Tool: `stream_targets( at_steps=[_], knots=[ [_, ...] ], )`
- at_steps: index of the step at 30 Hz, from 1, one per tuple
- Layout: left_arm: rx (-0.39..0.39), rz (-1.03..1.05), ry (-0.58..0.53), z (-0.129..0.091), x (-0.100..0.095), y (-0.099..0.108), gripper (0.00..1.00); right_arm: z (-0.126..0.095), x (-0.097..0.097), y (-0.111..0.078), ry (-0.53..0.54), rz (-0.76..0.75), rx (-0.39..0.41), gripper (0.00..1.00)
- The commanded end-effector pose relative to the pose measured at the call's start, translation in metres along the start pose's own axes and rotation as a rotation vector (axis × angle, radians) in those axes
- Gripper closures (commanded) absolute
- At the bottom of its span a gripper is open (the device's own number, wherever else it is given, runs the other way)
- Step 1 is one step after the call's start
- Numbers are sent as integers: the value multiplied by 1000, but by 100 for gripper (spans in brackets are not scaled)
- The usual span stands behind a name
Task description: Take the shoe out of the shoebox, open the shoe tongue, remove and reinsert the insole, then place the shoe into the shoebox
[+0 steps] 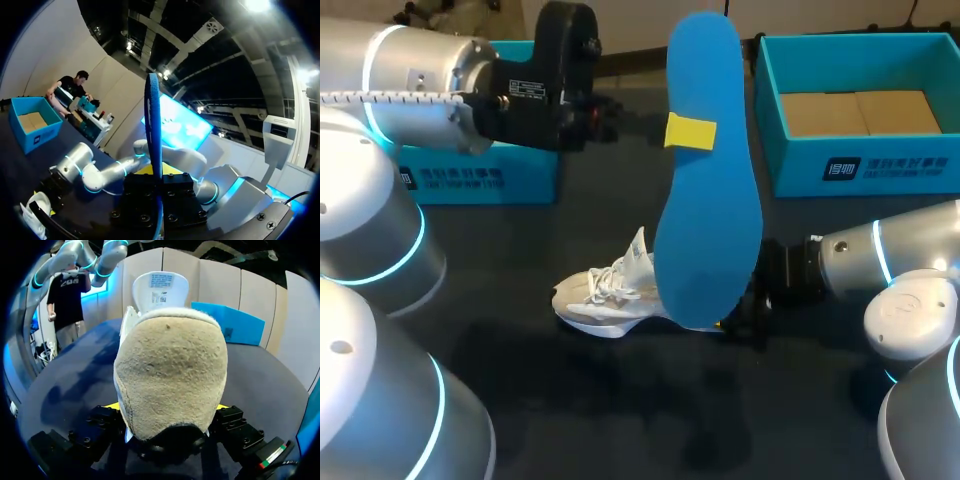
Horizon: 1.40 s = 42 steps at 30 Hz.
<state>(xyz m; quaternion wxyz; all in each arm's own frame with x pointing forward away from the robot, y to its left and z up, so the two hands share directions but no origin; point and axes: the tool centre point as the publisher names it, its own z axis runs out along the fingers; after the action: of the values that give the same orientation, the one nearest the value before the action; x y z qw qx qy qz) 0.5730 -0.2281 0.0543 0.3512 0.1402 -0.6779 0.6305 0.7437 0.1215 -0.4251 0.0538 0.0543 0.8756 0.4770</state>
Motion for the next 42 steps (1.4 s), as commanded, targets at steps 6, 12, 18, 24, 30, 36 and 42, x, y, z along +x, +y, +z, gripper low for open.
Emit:
stream_targets(
  at_steps=[6, 12, 18, 24, 30, 36, 42],
  knots=[
    [4, 1, -1, 1, 0, 2, 100, 2, 1, 0, -1, 0, 3, 90],
    [4, 1, -1, 1, 0, 2, 100, 2, 1, 0, -1, 0, 3, 0],
    [4, 1, -1, 1, 0, 2, 100, 2, 1, 0, -1, 0, 3, 0],
    [4, 1, -1, 1, 0, 2, 100, -6, 3, 4, 9, -21, 26, 0],
    [4, 1, -1, 1, 0, 2, 100, -19, 4, 10, -11, -36, 82, 0],
    [4, 1, -1, 1, 0, 2, 100, -26, 5, 14, -5, -43, 146, 0],
    [4, 1, -1, 1, 0, 2, 100, -36, 6, 19, -11, -37, 236, 0]
  ],
)
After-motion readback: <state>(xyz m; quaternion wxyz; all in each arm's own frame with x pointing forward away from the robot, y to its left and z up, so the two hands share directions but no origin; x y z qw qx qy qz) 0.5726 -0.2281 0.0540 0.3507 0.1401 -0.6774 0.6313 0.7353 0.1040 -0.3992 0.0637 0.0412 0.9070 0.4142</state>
